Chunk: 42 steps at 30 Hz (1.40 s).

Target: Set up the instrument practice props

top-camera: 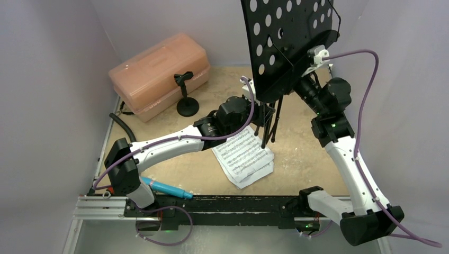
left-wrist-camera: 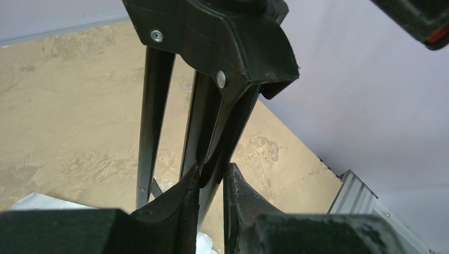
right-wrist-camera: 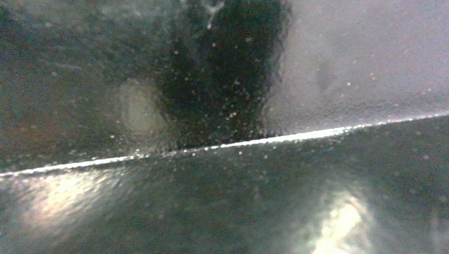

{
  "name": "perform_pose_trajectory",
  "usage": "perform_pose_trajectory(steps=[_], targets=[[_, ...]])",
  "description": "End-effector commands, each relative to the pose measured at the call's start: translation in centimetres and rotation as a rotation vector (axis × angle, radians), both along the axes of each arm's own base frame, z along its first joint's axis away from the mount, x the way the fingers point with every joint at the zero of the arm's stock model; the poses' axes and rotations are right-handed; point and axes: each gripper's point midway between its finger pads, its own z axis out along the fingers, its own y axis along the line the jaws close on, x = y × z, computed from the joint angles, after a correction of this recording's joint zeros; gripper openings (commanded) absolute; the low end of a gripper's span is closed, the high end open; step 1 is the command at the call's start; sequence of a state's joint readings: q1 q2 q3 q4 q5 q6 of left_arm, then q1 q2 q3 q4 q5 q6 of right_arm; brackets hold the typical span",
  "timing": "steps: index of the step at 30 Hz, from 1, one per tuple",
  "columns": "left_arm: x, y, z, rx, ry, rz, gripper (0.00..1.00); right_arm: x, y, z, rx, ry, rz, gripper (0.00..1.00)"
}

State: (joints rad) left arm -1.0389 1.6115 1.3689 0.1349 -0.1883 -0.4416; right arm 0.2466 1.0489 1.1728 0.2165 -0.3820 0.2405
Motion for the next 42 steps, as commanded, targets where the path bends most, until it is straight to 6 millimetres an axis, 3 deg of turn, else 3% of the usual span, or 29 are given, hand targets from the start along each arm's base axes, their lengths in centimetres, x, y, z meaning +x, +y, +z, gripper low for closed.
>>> perform_pose_trajectory(steps=[1,11,23,28,42], targets=[[3.3,3.5,1.0,0.018,-0.011,0.197,0.0,-9.0,-2.1,13.9,0.14,-0.54,0.012,0.0],[3.5,3.5,-0.1,0.052,-0.007,0.196,0.0,-8.9,-2.8,14.9,0.158,-0.559,-0.027,0.0],[3.2,4.1,-1.2,0.132,-0.011,0.19,0.0,-9.0,-3.6,18.1,0.181,-0.6,-0.073,0.0],[2.9,4.7,-2.5,0.199,0.01,0.185,0.0,-9.6,-3.7,19.9,0.194,-0.642,-0.07,0.0],[2.8,5.5,-4.1,0.282,0.048,0.202,0.0,-10.1,-3.6,20.9,0.208,-0.671,-0.049,0.0]])
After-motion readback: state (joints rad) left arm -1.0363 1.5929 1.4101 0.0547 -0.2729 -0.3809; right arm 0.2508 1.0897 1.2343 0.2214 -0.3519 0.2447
